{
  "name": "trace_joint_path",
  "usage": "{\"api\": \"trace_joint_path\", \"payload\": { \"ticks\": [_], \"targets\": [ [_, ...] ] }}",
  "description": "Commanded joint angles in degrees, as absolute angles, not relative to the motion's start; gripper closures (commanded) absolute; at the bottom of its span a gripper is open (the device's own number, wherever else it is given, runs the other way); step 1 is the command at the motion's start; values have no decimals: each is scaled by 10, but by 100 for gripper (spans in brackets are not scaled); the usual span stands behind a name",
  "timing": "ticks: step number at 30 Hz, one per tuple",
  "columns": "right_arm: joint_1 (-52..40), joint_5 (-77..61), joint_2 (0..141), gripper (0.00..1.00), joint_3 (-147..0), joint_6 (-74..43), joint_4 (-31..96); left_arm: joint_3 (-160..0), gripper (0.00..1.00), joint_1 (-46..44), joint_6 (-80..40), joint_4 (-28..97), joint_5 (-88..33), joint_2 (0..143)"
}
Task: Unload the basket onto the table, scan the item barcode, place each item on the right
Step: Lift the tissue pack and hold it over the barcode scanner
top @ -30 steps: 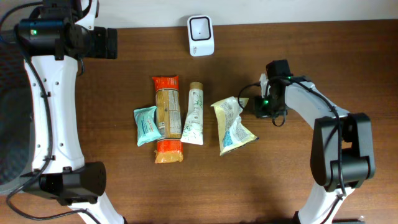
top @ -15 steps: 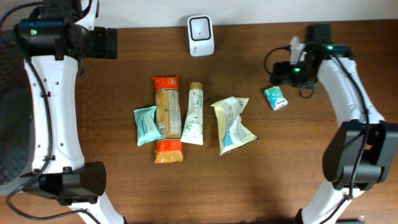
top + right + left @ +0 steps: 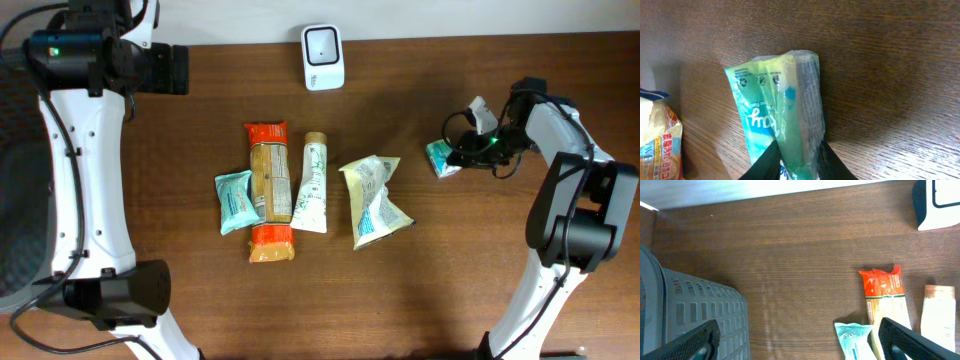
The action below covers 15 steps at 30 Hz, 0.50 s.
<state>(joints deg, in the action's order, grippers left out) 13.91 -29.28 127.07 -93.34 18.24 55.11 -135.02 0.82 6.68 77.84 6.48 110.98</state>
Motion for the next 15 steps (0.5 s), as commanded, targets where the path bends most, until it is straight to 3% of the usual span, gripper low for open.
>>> {"api": "trace_joint_path", "payload": {
  "ticks": [1, 6, 10, 15],
  "targets": [
    [139, -300, 1280, 96, -927, 170, 551, -1354, 1, 9, 76, 777, 63, 1094],
    [140, -485, 1260, 96, -961, 157, 634, -1354, 1, 9, 76, 777, 63, 1094],
    [139, -745, 1210, 96, -987, 339, 818, -1354, 1, 9, 76, 777, 63, 1094],
    [138, -889, 1195, 96, -989, 405, 929, -1354, 1, 9, 76, 777, 63, 1094]
  ]
}}
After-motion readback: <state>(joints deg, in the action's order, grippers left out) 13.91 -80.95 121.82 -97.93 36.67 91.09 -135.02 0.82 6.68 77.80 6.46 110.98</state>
